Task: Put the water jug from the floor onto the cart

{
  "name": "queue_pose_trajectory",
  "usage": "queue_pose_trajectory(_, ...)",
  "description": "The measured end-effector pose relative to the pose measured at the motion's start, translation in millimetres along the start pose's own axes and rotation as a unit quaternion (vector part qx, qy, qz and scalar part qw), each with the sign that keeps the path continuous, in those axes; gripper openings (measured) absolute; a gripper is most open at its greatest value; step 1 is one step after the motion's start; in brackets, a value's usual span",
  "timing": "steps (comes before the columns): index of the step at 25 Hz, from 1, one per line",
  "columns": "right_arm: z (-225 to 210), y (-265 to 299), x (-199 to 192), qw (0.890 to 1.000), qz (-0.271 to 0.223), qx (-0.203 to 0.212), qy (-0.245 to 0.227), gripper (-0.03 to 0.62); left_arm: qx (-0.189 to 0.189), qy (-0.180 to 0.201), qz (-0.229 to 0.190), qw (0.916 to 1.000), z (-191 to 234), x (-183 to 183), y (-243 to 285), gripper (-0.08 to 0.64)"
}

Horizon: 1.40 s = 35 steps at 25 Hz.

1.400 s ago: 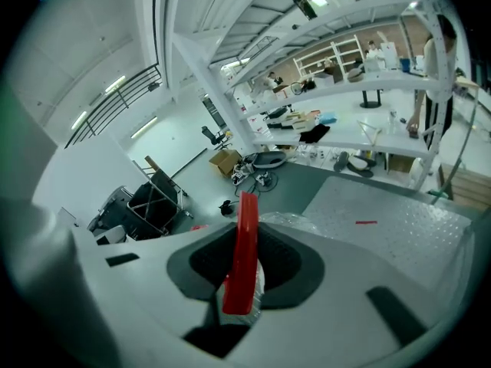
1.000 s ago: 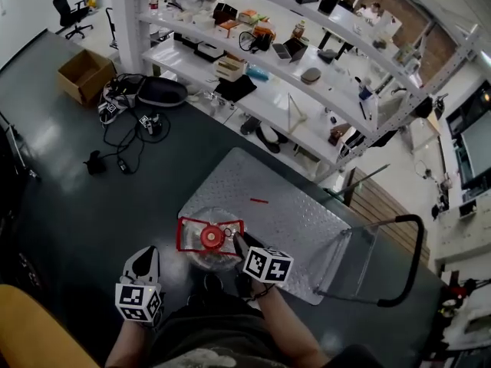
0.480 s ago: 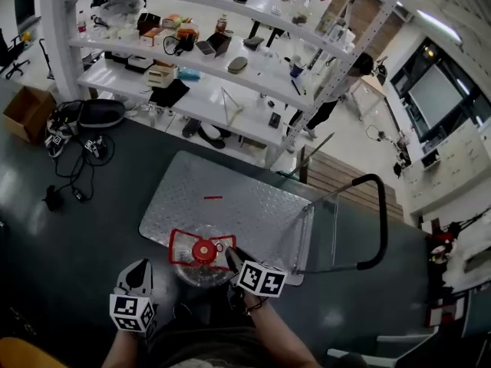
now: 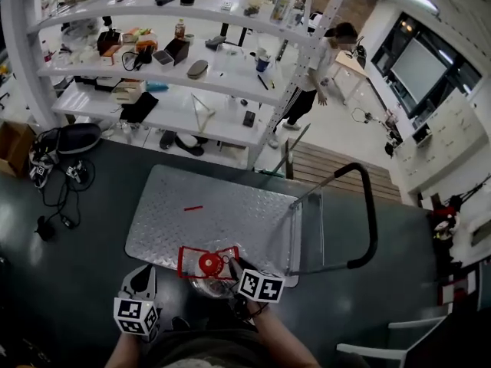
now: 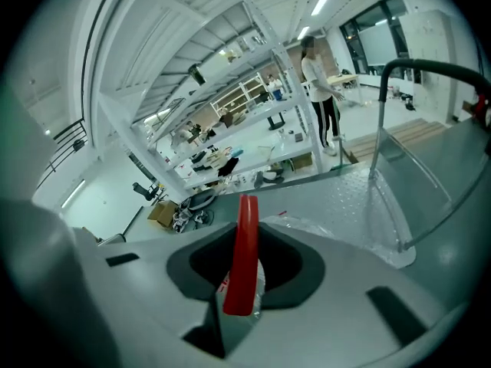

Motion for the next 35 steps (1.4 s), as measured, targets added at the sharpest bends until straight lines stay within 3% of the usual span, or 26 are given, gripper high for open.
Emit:
queue_pose_trajectory(8,-60.5,15.3,79.8,0.998,-0.02,0.012,0.055,0.066,-0.026,0.027,0.009,0.9993,-47.7,46.6,90.8,0.005)
queue_pose_trajectory(18,-102.7,68.2,157.1,0.998,-0.008,0.047,0.042,0.067,-0.007,0.04,0.01,0.9991,-84.4,86.8,170.2,0.005)
queue_pose_trajectory(26,-115.3,94.3,188.6,0.998,-0.008,0.047,0.04,0.069,-0.032,0.051,0.019,0.998,-106.5,105.9,209.6,0.005)
queue_pose_trajectory(35,-114.2,112.8,196.6,0.996,-0.003,0.056,0.072,0.072,-0.046,0.064,0.016,0.9967,-106.5,122.8,236.9,0.005)
Point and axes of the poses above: the fingertips, and each gripper's own axes: y forward along the fingers, z to its left, x out of its top, the point moved 5 cm from there along -y, backward along the fingers, and after that the axes turned 8 degrees about y, right-handed, at the moved point
